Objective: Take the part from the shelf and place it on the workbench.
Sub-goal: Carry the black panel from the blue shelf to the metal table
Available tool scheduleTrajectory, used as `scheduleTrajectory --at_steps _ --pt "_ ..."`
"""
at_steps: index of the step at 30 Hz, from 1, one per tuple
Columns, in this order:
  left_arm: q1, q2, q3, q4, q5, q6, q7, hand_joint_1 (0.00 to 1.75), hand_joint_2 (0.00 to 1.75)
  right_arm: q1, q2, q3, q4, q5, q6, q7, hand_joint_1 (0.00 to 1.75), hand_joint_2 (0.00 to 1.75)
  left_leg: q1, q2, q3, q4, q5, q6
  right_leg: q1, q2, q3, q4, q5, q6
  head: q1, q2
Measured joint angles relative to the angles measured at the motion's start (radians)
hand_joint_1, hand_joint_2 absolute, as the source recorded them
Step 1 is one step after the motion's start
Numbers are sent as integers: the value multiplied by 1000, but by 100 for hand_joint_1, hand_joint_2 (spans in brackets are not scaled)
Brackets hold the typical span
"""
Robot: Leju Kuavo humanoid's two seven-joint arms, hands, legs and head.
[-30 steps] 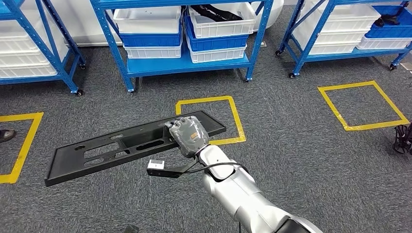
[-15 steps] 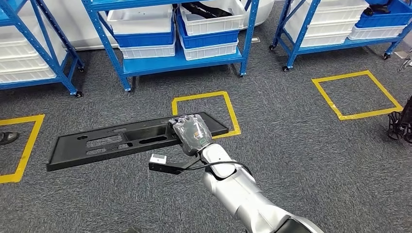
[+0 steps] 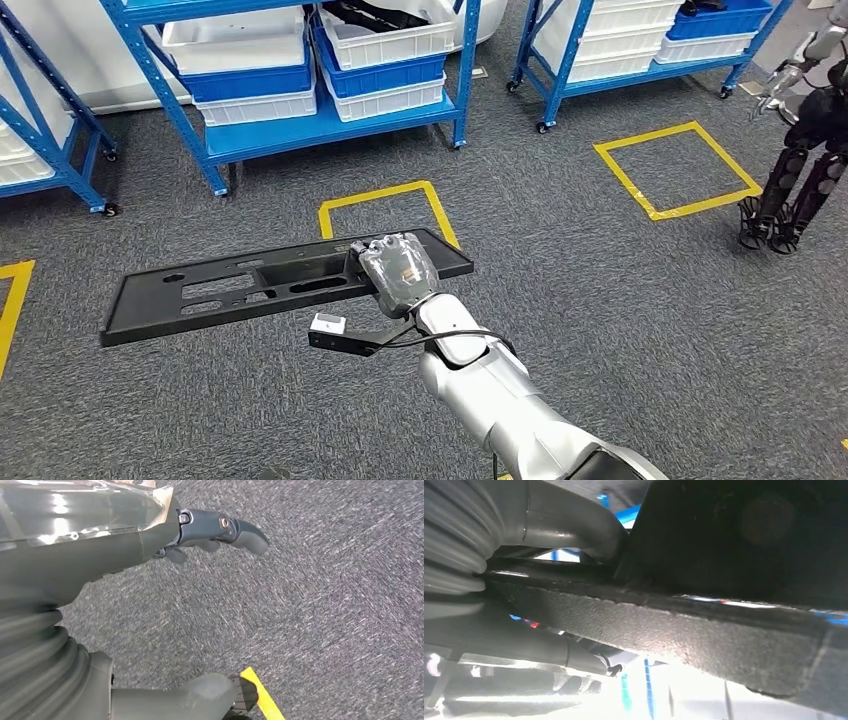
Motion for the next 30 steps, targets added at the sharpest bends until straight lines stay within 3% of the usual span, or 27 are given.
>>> scheduleTrajectory --at_steps 1,2,4,5,7,9,11,14,15,16,17,18,20,22,24,25,27,28,30 --pt "0 0 0 0 0 0 0 0 175 1 -4 -2 1 0 0 2 175 175 1 10 0 0 0 0 -4 -3 -4 6 6 9 0 0" --pt "0 -1 0 0 0 0 0 0 175 2 -7 -4 2 1 -1 3 175 175 2 20 0 2 0 -1 -9 -9 13 -29 27 19 1 0" --pt "0 -2 0 0 0 0 0 0 175 -1 -10 -8 3 1 -2 5 175 175 4 39 0 8 -3 -9 -17 -43 81 -170 82 38 2 0" --pt "0 -2 0 0 0 0 0 0 175 -4 -10 -9 3 1 -2 6 175 175 3 47 -1 12 -5 -15 -17 -58 107 -225 101 40 2 0" --pt "0 -2 1 0 0 0 -1 0 175 -8 -10 -12 2 3 -2 9 175 175 -1 61 -2 15 -5 -29 -12 -66 121 -262 112 30 0 0" --pt "0 -3 1 0 0 0 -2 0 175 -8 -12 -15 2 6 -2 11 175 175 3 73 -2 14 -4 -41 -13 -42 115 -262 120 15 -3 0" --pt "0 -2 2 0 0 0 -2 0 175 -10 -14 -17 2 6 -2 12 175 175 10 46 -16 48 -36 -47 -17 -21 111 -264 128 0 -6 0" --pt "3 -2 4 0 0 0 -3 0 175 -10 -12 -18 2 6 -2 14 175 175 8 -25 -97 240 -142 -45 -10 9 106 -265 136 -19 -13 0" --pt "4 -2 5 0 0 0 -3 0 175 -8 -13 -18 3 6 -2 14 175 175 7 -33 -122 295 -160 -42 -6 21 104 -265 138 -22 -14 0" --pt "4 -2 6 0 0 0 -3 0 175 -7 -13 -18 3 6 -2 14 175 175 6 -36 -130 314 -157 -38 -2 35 104 -264 140 -24 -14 0" --pt "5 -2 7 0 0 0 -3 0 175 -7 -14 -18 3 6 -2 15 175 175 5 -39 -118 290 -135 -32 2 48 103 -264 141 -25 -14 0" --pt "5 -2 7 0 0 0 -3 0 175 -7 -14 -18 3 6 -2 15 175 175 3 -48 -88 232 -101 -25 5 62 104 -263 142 -26 -14 0" --pt "5 0 8 1 0 0 -4 0 175 -9 -13 -18 3 6 -2 17 175 175 3 -97 -19 98 -49 -9 9 85 102 -260 144 -23 -13 0" --pt "4 2 9 1 0 0 -6 0 175 -13 -14 -22 3 5 -2 22 175 175 0 -130 8 42 -38 -1 6 105 92 -258 150 -13 -13 0" --pt "4 2 10 1 -1 1 -9 0 175 -18 -18 -32 3 2 -3 26 175 175 -3 -111 9 31 -32 3 4 127 80 -261 159 2 -14 0" --pt "4 1 11 1 -1 1 -11 0 175 -21 -21 -38 3 -1 -3 29 175 175 -3 -98 12 22 -26 6 5 121 73 -256 157 6 -13 0" --pt "4 -1 13 1 -2 1 -13 0 175 -30 -29 -50 3 -5 -4 36 175 175 0 -66 17 4 -13 12 12 71 37 -197 128 7 -6 0" --pt "5 -1 13 1 -2 0 -13 0 175 -35 -32 -55 3 -6 -4 38 175 175 -2 -50 18 2 -11 13 10 36 8 -138 101 5 -2 0" --pt "7 -2 14 2 -3 0 -13 0 175 -39 -38 -61 4 -4 -4 42 175 175 -4 -16 15 2 -10 14 6 5 -49 -17 56 8 2 0"
